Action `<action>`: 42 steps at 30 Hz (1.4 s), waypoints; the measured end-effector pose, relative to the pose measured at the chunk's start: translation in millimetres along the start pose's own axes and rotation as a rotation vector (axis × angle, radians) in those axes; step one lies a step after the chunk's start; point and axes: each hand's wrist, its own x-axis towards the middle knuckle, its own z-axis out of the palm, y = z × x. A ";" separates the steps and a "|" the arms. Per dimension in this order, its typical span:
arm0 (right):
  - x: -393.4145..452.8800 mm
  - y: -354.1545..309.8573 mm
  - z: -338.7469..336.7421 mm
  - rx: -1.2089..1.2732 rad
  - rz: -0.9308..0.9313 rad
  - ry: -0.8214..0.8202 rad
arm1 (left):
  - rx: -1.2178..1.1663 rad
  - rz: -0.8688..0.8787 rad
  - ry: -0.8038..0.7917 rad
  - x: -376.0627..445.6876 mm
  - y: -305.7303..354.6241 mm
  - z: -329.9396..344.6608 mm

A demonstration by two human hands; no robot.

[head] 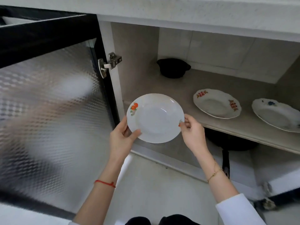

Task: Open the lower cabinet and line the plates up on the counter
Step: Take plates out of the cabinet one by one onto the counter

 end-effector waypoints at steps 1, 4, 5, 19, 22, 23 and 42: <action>-13.0 -2.1 -3.3 0.009 0.011 -0.001 | -0.013 0.001 -0.001 -13.5 2.2 -3.1; -50.6 -6.4 -12.6 0.026 0.014 -0.019 | -0.014 -0.004 0.003 -51.3 8.6 -13.7; -61.9 -7.1 -15.0 0.027 0.009 -0.022 | -0.010 -0.009 -0.002 -62.7 8.9 -17.6; -141.8 6.4 -27.6 0.124 -0.019 -0.037 | 0.112 -0.028 0.012 -142.3 8.8 -43.6; -137.7 12.1 -24.7 0.123 0.002 -0.039 | 0.115 -0.028 0.020 -138.2 5.9 -41.5; -135.5 13.7 -22.7 0.123 0.007 -0.041 | 0.116 -0.027 0.023 -135.2 5.0 -41.0; -106.3 -205.3 -136.5 0.026 0.165 -0.168 | 0.185 -0.250 0.017 -125.5 249.1 -26.0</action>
